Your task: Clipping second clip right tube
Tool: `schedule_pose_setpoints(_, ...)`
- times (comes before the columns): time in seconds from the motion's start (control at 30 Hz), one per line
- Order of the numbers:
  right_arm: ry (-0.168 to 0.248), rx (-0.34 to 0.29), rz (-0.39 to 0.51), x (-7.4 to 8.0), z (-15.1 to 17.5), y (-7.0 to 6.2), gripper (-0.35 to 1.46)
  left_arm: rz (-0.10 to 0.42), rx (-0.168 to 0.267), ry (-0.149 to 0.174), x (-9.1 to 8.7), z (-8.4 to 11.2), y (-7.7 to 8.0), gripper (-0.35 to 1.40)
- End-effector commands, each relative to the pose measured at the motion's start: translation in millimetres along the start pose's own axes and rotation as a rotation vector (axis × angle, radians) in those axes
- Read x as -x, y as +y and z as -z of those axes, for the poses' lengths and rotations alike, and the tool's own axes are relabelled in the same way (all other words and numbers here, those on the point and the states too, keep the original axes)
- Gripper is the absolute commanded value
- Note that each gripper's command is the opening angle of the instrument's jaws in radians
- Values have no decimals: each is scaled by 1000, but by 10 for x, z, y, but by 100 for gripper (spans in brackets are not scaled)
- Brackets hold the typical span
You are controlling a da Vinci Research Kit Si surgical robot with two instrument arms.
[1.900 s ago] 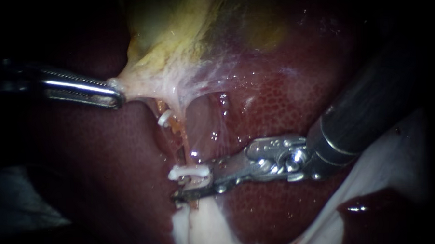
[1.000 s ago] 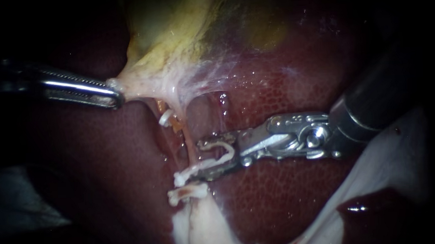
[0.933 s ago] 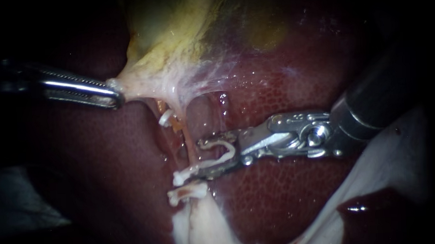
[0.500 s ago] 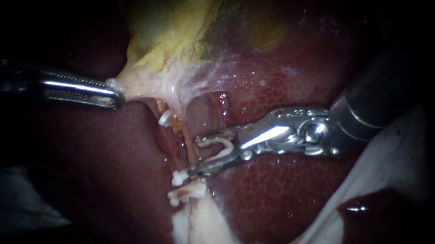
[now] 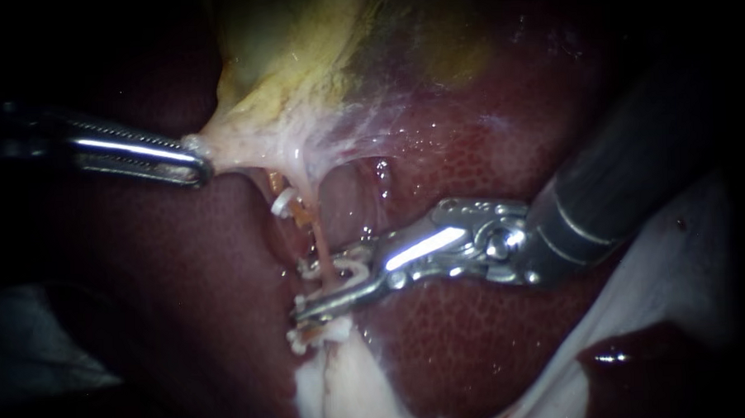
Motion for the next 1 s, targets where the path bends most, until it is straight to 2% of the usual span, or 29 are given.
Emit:
schedule_pose_setpoints(0.03,11,-7,4,-2,-2,-1,47,1,-1,0,1,0,0,-35)
schedule_pose_setpoints(0.23,58,-43,-17,-8,-8,-10,47,1,-2,0,0,-1,0,-35)
schedule_pose_setpoints(0.47,113,-89,-44,-22,-6,-30,44,1,-2,0,0,-1,0,-35)
schedule_pose_setpoints(0.6,114,-97,-51,-26,-5,-34,41,1,-2,0,0,-1,0,-35)
schedule_pose_setpoints(0.83,110,-103,-61,-25,-3,-37,23,1,-2,0,0,-1,0,-35)
schedule_pose_setpoints(1.0,110,-105,-68,-26,-1,-39,-3,1,-2,0,0,-1,0,-35)
